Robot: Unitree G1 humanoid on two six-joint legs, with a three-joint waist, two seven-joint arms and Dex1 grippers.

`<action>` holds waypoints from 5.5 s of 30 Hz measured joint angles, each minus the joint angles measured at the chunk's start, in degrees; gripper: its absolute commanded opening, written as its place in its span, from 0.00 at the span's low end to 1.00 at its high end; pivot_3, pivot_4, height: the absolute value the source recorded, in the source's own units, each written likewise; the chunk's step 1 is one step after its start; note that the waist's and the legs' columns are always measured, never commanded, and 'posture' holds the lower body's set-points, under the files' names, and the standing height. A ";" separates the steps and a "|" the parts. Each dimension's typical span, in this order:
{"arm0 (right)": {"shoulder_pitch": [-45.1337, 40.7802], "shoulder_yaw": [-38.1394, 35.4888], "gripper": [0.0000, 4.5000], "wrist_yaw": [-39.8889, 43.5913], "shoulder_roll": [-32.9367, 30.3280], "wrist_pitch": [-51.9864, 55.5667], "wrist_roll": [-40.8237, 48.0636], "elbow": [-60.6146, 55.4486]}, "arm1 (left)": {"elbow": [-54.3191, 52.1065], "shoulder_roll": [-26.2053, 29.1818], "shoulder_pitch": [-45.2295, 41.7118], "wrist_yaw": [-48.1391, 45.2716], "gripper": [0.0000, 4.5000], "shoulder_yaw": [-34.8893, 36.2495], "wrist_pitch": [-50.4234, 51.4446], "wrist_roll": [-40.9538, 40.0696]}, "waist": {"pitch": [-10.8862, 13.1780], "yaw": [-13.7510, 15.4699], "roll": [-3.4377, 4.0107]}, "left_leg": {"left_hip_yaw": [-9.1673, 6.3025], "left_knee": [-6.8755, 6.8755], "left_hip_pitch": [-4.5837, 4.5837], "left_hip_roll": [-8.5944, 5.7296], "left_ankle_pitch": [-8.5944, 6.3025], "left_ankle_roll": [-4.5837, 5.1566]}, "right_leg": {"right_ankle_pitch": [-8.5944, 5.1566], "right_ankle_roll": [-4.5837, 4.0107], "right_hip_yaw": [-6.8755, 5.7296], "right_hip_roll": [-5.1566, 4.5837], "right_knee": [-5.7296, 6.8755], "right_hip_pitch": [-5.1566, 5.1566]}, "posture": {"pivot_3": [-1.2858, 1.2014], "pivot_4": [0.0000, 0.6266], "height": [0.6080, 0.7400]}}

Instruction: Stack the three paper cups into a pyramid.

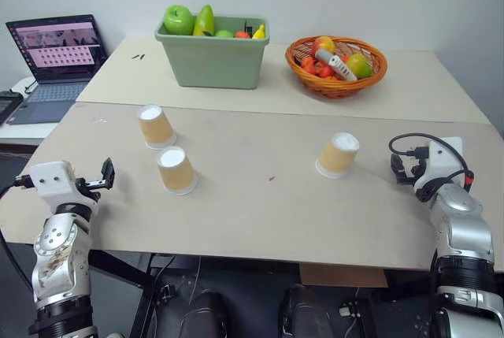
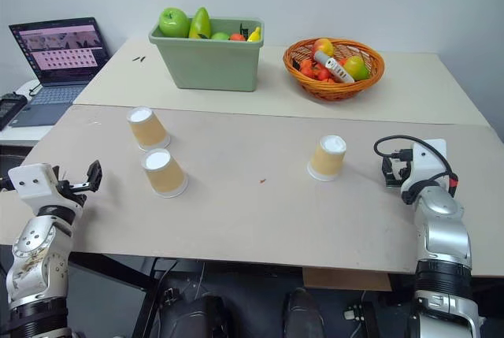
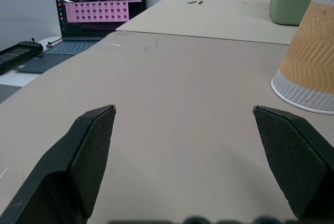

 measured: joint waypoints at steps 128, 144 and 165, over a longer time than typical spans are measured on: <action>-1.71 14.88 0.98 18.56 0.71 18.97 18.54 -32.69 | 13.64 -0.75 -38.67 -51.37 0.56 -36.63 8.64 -4.01 | -0.55 1.80 0.90 | -2.49 1.62 -1.23 -1.44 -1.49 0.86 | -1.78 0.20 1.39 0.62 1.67 -0.95 | 0.52 0.24 0.27; -1.37 9.49 0.98 13.74 0.85 23.77 25.13 -42.06 | 30.29 -7.81 -45.21 -58.89 0.99 -39.93 -2.52 3.32 | -0.39 1.19 0.79 | -2.85 1.63 -1.23 -1.60 -1.54 0.96 | -1.84 0.11 1.41 0.65 1.77 -0.96 | 0.52 0.24 0.27; -3.42 13.78 0.98 35.12 -8.00 23.50 29.66 -34.06 | -25.06 -6.66 -15.81 -7.07 0.99 -12.48 27.98 2.96 | -0.30 1.93 0.75 | -3.26 1.55 -1.03 -1.98 -1.56 1.00 | -1.81 0.16 1.57 0.58 1.77 -0.77 | 0.52 0.24 0.27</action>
